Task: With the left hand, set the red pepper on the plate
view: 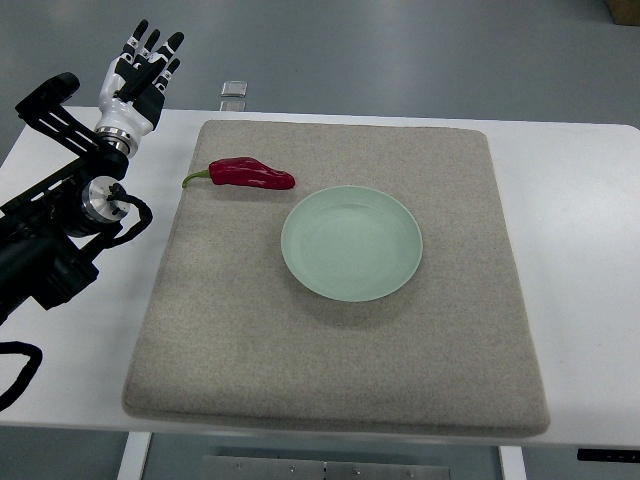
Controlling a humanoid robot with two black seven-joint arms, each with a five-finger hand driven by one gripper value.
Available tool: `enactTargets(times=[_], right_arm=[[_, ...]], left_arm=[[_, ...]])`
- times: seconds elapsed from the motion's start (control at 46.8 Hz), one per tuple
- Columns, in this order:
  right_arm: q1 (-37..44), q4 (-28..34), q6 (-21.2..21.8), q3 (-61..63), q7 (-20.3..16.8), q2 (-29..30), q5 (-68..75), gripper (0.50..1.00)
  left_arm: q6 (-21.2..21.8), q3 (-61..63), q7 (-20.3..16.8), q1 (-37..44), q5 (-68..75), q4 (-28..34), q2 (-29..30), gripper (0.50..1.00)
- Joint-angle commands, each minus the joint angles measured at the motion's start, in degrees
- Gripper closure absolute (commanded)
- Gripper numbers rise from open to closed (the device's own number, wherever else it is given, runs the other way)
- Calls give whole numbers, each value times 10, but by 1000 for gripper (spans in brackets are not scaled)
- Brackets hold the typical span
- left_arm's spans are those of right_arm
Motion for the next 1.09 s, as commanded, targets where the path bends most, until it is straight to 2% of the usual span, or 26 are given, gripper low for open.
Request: enactTargets(times=[0.0, 0.257, 0.641, 0.77, 1.069], right_arm=[[0, 0, 0, 0, 0, 0, 1, 572], [0, 0, 0, 0, 0, 0, 0, 572], [0, 0, 0, 0, 0, 0, 0, 572], [0, 0, 0, 0, 0, 0, 0, 572], [0, 0, 0, 0, 0, 0, 0, 572]], left_arm=[[0, 0, 0, 1, 0, 0, -1, 501], [0, 16, -1, 0, 19, 4, -1, 504], [23, 22, 7, -5, 246, 3, 4, 506], [24, 59, 13, -23, 312, 2, 22, 506], [30, 102, 19, -46, 322, 1, 28, 504]])
